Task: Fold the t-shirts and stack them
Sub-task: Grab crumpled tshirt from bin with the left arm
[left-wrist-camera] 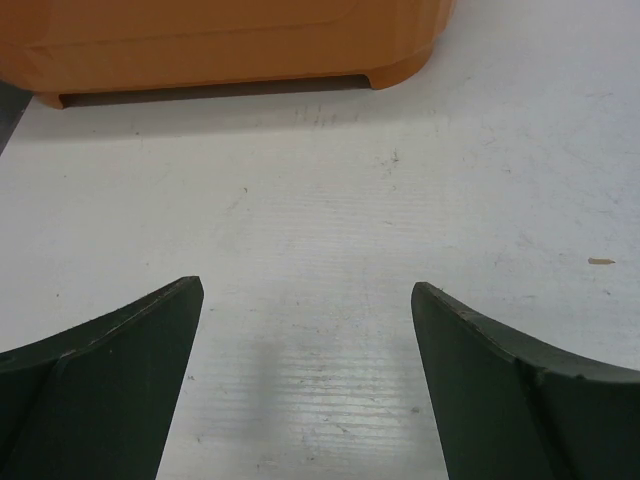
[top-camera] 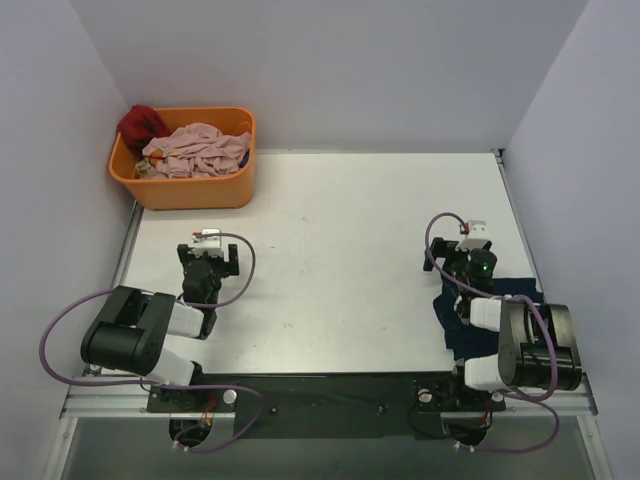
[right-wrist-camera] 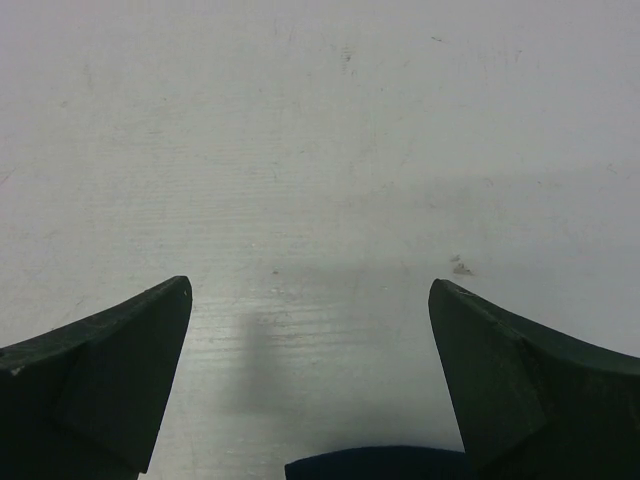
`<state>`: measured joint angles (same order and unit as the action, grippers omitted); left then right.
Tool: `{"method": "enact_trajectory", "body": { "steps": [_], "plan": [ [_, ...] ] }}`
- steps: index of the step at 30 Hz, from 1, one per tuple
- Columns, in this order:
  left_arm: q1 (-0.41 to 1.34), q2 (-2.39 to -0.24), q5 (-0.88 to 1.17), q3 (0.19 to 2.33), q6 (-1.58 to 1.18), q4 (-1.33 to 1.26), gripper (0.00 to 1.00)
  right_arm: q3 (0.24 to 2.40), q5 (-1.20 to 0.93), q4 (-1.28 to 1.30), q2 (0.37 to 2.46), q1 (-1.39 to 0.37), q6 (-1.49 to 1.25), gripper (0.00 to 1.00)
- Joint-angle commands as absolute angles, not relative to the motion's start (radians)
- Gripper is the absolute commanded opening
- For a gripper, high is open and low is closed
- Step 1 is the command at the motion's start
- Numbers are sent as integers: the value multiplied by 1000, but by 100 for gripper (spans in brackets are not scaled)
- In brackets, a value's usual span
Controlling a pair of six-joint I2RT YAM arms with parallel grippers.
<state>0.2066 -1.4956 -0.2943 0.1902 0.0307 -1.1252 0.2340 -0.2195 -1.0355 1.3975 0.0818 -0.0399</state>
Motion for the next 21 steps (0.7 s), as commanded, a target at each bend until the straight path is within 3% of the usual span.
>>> {"method": "enact_trajectory", "body": {
  "steps": [1, 5, 8, 10, 14, 17, 21],
  "plan": [
    [196, -1474, -295, 216, 21, -1154, 97, 259, -291, -990, 1275, 127, -90, 100],
    [193, -1470, -287, 215, 21, -1164, 97, 297, -313, -852, 1097, 156, -133, 100],
    [186, -1390, -212, 177, 68, -1184, 97, 394, -263, -610, 985, 215, -400, 100],
    [180, -1117, -117, 179, 93, -1027, 97, 501, -291, -426, 905, 277, -491, 100],
    [196, -780, 165, 335, 224, -518, 97, 619, -486, -385, 842, 328, -500, 100],
    [228, -716, 190, 498, 181, -205, 97, 692, -572, -342, 848, 298, -511, 100],
    [245, -911, 21, 852, 112, 89, 97, 819, -499, -211, 894, 108, -373, 100]
  ]
}}
